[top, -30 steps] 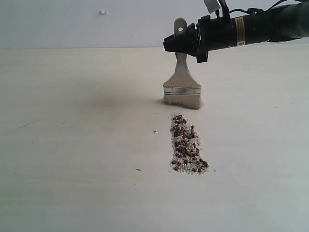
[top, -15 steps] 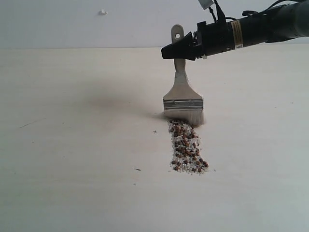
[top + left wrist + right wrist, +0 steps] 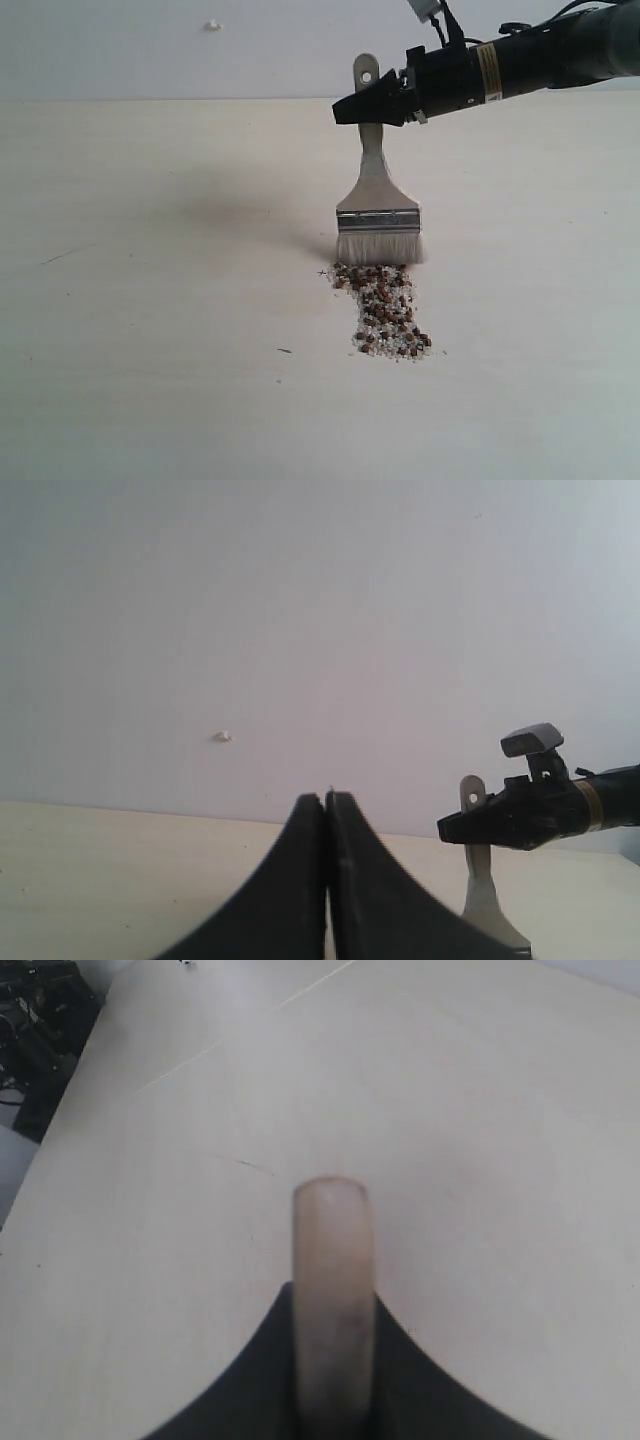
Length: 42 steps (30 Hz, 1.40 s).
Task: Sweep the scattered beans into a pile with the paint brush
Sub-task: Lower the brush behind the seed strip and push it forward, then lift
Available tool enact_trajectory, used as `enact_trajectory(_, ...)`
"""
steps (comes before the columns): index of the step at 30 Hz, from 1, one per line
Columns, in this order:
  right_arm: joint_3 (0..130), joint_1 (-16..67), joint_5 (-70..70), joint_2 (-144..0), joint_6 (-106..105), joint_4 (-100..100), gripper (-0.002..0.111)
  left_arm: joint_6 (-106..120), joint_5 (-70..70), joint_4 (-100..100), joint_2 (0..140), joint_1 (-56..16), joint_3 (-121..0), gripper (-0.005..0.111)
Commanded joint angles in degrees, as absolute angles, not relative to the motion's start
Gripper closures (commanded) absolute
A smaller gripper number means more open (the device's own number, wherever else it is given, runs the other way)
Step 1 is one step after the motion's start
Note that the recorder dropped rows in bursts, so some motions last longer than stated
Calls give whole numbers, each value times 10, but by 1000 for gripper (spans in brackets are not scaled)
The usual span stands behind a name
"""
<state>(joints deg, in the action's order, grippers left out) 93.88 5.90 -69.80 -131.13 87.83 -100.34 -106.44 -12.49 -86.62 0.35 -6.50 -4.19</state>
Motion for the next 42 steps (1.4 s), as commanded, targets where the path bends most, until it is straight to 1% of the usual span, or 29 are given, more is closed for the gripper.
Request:
enact_trajectory(1,942,60,-700,-1302,818,-999,108,-1066,-123,-869,0,-65,-39,107)
enact_trajectory(8,942,60,-700,-1282,806,-999,108,-1066,-123,-869,0,-65,-39,107)
enact_trajectory(14,942,59,-700,-1253,838,-999,108,-1066,-123,-869,0,-65,-39,107)
enact_trajectory(18,937,52,-700,-1244,811,-999,108,-1066,-123,-869,0,-65,-39,107)
enact_trajectory(22,886,40,-700,-1227,736,-936,108,-1066,-123,-869,0,-65,-39,107)
enact_trajectory(31,714,-14,-700,-1161,568,-808,108,-1066,-123,-869,0,-65,-39,107)
enact_trajectory(34,686,-29,-700,-1146,551,-770,108,-1066,-123,-869,0,-65,-39,107)
enact_trajectory(37,683,-32,-700,-1147,556,-760,108,-1066,-123,-869,0,-65,-39,107)
enact_trajectory(42,683,-30,-685,-1148,556,-817,108,-1066,-123,-869,0,-65,-39,107)
